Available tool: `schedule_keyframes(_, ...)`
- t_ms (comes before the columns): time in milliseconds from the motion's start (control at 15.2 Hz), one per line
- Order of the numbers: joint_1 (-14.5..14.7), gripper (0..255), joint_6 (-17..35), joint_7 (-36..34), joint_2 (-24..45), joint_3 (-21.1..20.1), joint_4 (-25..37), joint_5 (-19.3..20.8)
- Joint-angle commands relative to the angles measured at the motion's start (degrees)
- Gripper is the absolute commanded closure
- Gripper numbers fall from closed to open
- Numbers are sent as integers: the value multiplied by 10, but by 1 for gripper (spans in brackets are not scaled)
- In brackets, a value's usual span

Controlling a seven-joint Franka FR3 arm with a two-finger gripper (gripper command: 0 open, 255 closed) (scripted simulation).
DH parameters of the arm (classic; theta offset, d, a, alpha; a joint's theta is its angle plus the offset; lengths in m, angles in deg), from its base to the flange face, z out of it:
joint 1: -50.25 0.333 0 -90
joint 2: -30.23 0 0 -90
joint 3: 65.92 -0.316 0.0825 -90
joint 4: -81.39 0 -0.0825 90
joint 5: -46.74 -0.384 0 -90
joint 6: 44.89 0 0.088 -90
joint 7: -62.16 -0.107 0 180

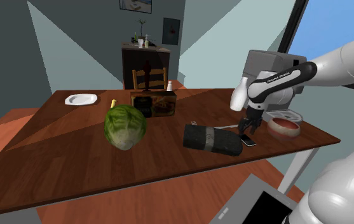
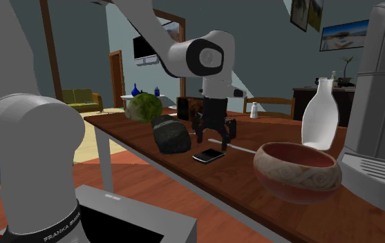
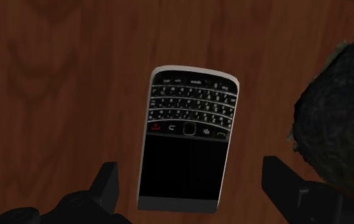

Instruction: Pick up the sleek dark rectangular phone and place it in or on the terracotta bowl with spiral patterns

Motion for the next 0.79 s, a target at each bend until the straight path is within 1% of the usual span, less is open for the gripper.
schedule_keyframes(0, 2, 0, 19, 6, 13, 4, -7, -6)
schedule_keyframes(264, 5, 0, 50, 14, 34, 8, -19, -16)
schedule_keyframes(726, 5, 0, 50, 14, 34, 8, -19, -16)
